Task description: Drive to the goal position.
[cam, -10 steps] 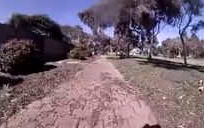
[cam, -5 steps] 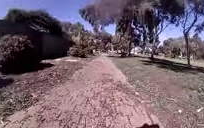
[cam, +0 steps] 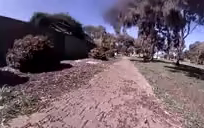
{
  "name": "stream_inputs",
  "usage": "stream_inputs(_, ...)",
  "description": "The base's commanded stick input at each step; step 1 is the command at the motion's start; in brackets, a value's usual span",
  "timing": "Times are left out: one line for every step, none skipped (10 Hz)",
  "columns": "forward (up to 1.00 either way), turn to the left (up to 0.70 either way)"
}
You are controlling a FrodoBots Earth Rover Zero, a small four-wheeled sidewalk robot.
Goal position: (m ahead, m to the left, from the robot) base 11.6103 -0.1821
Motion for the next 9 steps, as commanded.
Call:
stream_inputs(0.69, 0.0)
stream_inputs(0.69, 0.0)
stream_inputs(0.69, 0.0)
stream_inputs(0.69, 0.0)
stream_inputs(0.69, 0.0)
stream_inputs(0.69, 0.0)
stream_inputs(0.69, 0.0)
stream_inputs(0.69, 0.0)
stream_inputs(0.69, 0.0)
